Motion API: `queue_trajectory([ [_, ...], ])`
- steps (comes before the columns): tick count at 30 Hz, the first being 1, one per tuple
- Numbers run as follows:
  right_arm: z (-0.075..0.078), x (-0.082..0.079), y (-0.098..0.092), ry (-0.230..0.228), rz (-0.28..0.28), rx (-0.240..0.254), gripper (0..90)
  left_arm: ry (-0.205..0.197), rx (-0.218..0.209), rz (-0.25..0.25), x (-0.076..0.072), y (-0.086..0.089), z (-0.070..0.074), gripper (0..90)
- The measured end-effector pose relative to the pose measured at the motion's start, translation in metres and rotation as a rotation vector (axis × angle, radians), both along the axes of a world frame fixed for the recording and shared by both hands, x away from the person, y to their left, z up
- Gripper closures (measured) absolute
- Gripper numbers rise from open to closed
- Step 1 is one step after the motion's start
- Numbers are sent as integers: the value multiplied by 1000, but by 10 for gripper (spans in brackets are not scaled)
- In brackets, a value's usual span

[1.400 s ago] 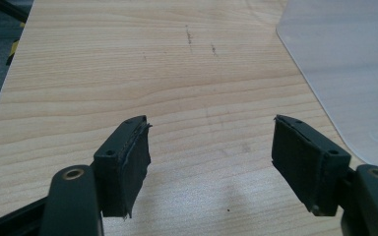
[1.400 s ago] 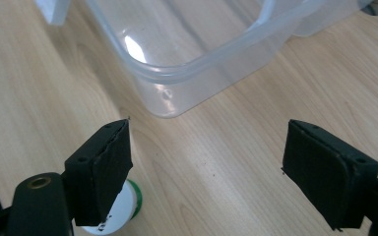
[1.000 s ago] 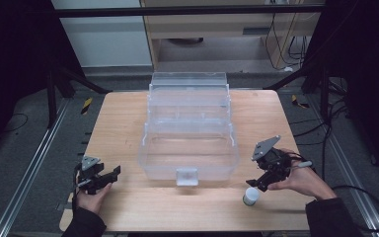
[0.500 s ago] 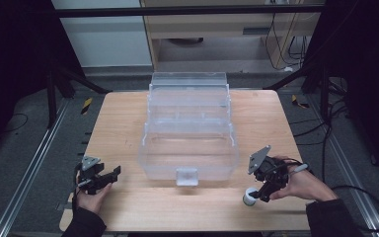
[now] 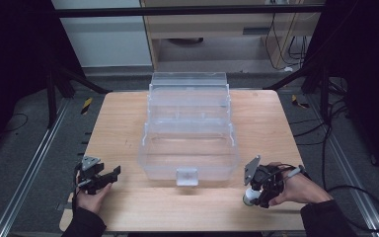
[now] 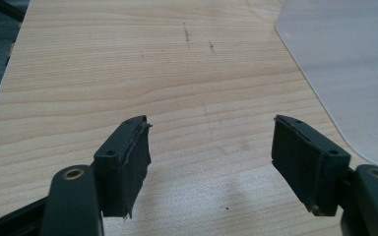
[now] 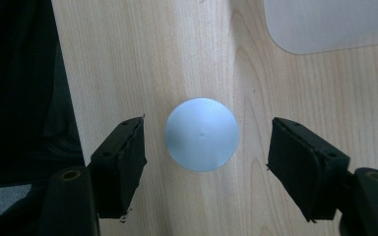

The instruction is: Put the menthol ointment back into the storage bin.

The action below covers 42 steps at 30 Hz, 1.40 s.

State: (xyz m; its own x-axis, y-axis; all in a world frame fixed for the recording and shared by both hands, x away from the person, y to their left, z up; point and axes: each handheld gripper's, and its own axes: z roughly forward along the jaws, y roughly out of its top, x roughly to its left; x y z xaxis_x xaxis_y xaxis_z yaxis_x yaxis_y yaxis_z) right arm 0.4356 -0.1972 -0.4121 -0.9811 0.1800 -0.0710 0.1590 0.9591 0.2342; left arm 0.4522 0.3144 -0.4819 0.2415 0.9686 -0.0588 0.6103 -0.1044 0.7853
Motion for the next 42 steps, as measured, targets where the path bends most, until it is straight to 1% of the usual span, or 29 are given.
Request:
queue_trajectory([
  [3,-3,-1,1,4,4,-7,319,0,2,-1,0,0,0,301],
  [4,-5,-1,2,11,14,-17,329,1,1,-1,0,0,0,301],
  [7,-7,-1,3,15,15,-29,342,0,2,-1,0,0,0,302],
  [11,-10,0,4,17,21,-30,363,0,3,0,0,0,0,303],
  [13,-12,0,4,21,25,-39,380,1,3,-1,0,0,0,304],
  [14,-14,1,4,21,35,-41,397,2,2,-1,0,0,0,304],
  [19,-17,1,6,37,31,-52,435,1,2,-1,0,0,0,305],
  [22,-17,2,6,37,30,-58,464,3,3,-1,0,0,0,306],
  [25,-18,3,6,36,28,-54,466,5,1,-2,0,-1,-1,306],
  [28,-19,4,7,40,33,-65,474,4,1,-3,0,-1,0,306],
  [30,-20,4,7,36,33,-61,481,3,4,-4,0,0,0,307],
  [31,-21,5,8,40,32,-69,496,3,3,-3,0,0,0,308],
  [34,-21,5,8,45,25,-65,500,3,3,-3,0,0,0,308],
  [35,-21,6,8,44,33,-64,501,3,3,-3,0,0,0,308],
  [37,-20,6,8,51,27,-69,502,5,1,-3,0,0,-1,309],
  [41,-20,6,8,49,19,-63,503,5,1,-3,0,-1,0,309],
  [42,-17,6,6,45,16,-54,503,5,1,-2,0,0,-1,309],
])
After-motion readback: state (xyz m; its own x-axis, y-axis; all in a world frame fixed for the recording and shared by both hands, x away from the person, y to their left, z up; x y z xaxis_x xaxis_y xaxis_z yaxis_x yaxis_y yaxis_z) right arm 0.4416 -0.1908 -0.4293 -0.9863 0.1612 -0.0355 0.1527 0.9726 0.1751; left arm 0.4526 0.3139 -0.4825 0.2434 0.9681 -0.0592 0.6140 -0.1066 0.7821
